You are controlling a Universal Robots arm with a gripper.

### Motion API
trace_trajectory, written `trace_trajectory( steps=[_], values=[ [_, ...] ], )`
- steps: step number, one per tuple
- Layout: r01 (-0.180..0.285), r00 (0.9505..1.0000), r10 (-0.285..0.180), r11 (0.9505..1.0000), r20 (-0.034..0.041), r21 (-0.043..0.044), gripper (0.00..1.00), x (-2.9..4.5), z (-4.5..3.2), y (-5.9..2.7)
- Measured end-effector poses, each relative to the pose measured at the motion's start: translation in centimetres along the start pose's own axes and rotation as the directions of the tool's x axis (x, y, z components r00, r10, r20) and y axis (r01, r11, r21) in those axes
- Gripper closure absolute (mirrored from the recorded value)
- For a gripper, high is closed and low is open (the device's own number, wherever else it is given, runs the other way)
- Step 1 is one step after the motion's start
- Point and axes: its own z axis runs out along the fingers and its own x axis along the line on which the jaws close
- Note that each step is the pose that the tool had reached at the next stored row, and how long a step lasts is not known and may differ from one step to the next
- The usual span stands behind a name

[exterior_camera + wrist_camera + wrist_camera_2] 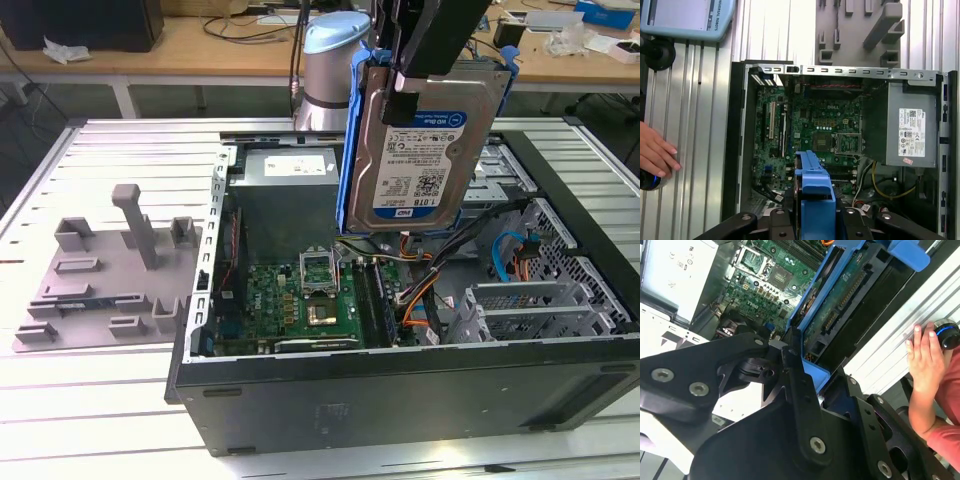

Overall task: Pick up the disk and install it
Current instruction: 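Pick up the disk, then insert the disk into the insertion slot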

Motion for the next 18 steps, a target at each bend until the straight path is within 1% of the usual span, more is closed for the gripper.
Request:
trace_trajectory(
  steps=[18],
  values=[
    [0.000,1.0000,0.000,1.0000,0.0000,0.0000,0.63,0.00,0.00,-0.03]
  ],
)
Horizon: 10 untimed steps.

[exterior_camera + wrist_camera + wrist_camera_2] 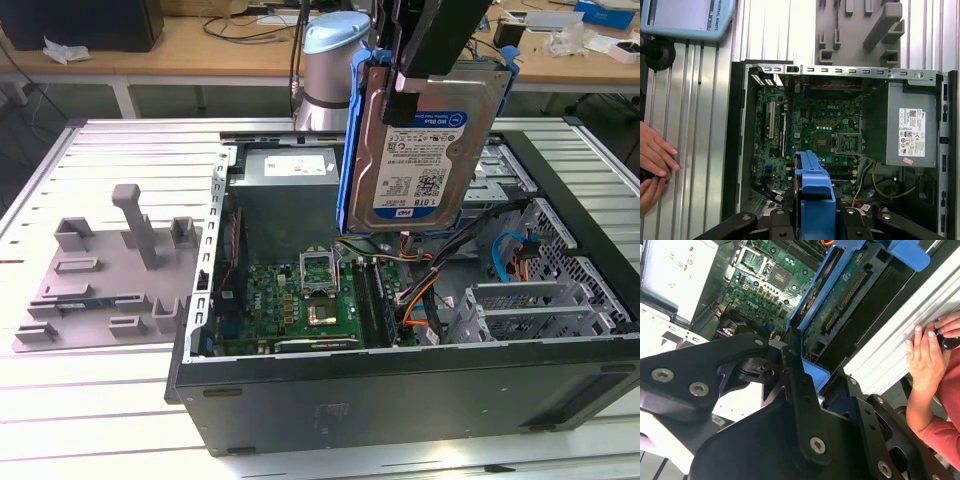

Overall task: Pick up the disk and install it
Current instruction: 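Insert the disk into the insertion slot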

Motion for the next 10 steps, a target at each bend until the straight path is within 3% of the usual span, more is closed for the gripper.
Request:
trace_trajectory(
  steps=[1,2,4,6,7,10],
  values=[
    [0.000,1.0000,0.000,1.0000,0.0001,0.0000,0.63,0.00,0.00,0.00],
    [0.001,1.0000,-0.001,1.0000,0.0053,0.0003,0.63,0.15,0.00,0.00],
    [0.002,0.9995,-0.002,1.0000,0.0309,0.0016,0.63,0.91,0.05,0.03],
    [0.003,0.9990,-0.003,1.0000,0.0435,0.0023,0.63,1.31,0.08,0.04],
    [0.004,0.9982,-0.004,1.0000,0.0591,0.0031,0.63,1.77,0.10,0.05],
    [0.004,0.9970,-0.004,1.0000,0.0767,0.0041,0.63,2.25,0.14,0.02]
  ],
)
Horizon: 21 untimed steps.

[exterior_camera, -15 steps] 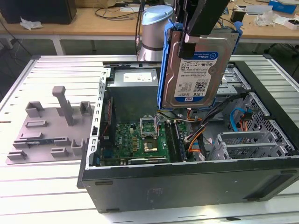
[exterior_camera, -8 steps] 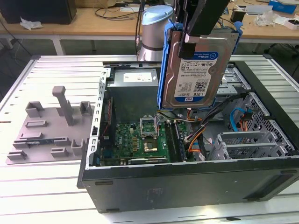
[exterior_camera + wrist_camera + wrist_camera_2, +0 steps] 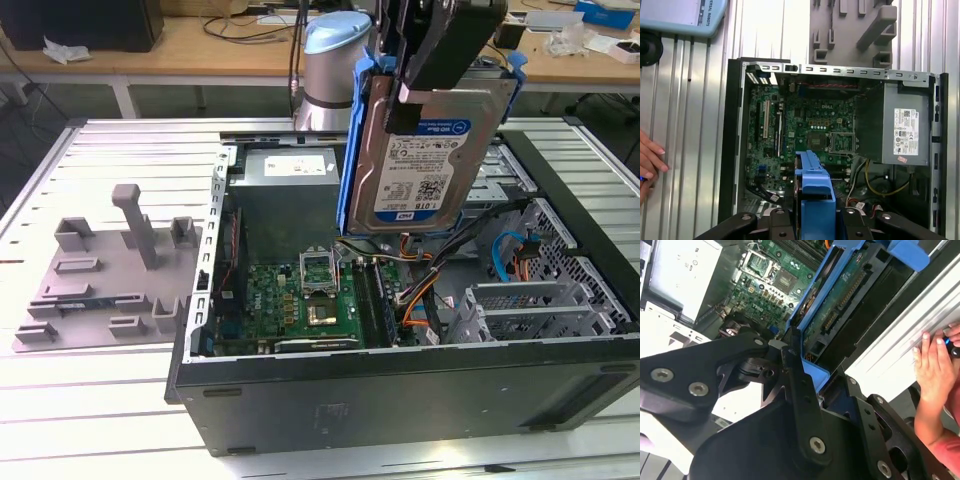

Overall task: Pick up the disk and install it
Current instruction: 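Insert the disk into the insertion slot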

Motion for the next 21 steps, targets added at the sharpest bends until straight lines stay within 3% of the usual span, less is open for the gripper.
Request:
trace_trajectory(
  steps=[9,18,21],
  values=[
    [-0.013,0.9995,0.013,0.9999,0.0276,0.0016,0.63,0.76,0.06,-1.05],
    [-0.013,0.9995,0.013,0.9999,0.0283,0.0015,0.63,1.28,-0.10,-3.56],
    [-0.014,0.9995,0.013,0.9999,0.0283,0.0016,0.63,1.30,-0.11,-3.69]
  ],
)
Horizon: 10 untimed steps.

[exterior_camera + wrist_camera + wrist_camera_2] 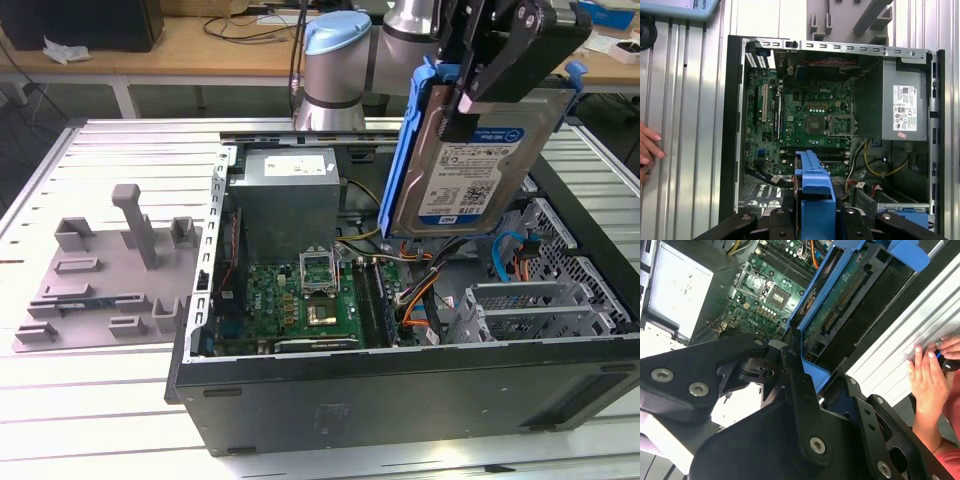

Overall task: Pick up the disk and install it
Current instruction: 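Insert the disk into the insertion slot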

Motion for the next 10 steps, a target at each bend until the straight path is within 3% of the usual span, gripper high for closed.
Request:
trace_trajectory(
  steps=[6,8,10],
  values=[
    [0.000,1.0000,0.000,1.0000,-0.0001,0.0015,0.63,0.01,-0.01,-0.05],
    [0.001,1.0000,-0.001,1.0000,-0.0003,0.0099,0.63,0.02,0.01,-0.04],
    [0.001,1.0000,-0.001,0.9997,-0.0009,0.0259,0.63,0.03,0.04,-0.04]
  ],
)
